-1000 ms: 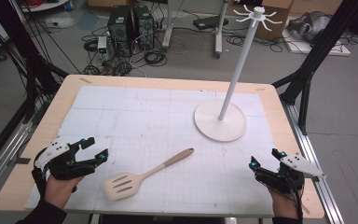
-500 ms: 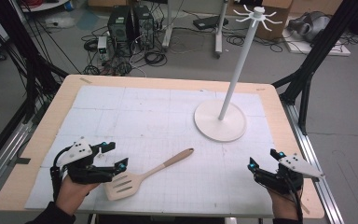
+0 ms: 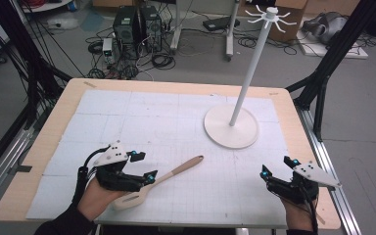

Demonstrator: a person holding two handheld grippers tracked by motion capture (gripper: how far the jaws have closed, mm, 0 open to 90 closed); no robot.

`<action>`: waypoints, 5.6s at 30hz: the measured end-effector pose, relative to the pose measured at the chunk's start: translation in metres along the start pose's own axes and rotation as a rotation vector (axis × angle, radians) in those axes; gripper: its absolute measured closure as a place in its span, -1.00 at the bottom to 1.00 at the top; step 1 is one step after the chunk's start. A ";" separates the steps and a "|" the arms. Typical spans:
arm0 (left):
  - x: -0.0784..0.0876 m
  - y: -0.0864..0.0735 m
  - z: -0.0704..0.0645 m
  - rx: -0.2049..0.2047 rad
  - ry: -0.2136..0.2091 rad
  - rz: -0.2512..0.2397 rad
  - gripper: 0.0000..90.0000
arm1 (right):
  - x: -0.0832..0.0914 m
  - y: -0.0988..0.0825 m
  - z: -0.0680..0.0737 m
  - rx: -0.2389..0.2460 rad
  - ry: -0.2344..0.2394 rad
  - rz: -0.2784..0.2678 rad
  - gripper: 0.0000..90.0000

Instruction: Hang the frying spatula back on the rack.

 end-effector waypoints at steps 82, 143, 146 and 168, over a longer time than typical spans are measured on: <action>-0.029 -0.021 0.018 -0.027 0.017 0.142 0.73 | -0.009 -0.002 0.008 -0.039 0.054 0.006 -0.60; -0.001 0.031 0.004 -0.049 0.096 -0.205 0.72 | -0.099 0.164 0.222 -0.012 0.613 -0.155 -0.01; -0.001 0.031 0.004 -0.050 0.094 -0.207 0.72 | -0.099 0.166 0.223 -0.017 0.619 -0.157 0.02; 0.009 0.041 -0.001 -0.053 0.039 -0.273 0.71 | -0.081 0.188 0.243 -0.069 0.783 -0.190 0.58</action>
Point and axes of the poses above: each handheld gripper's, and its own axes: x roughly backward along the jaws, y roughly out of its top, z roughly to its left, the point moved 10 cm from there along -x, roughly forward along the jaws, and after that the axes turned 3 degrees about y, right-handed, at the moved point
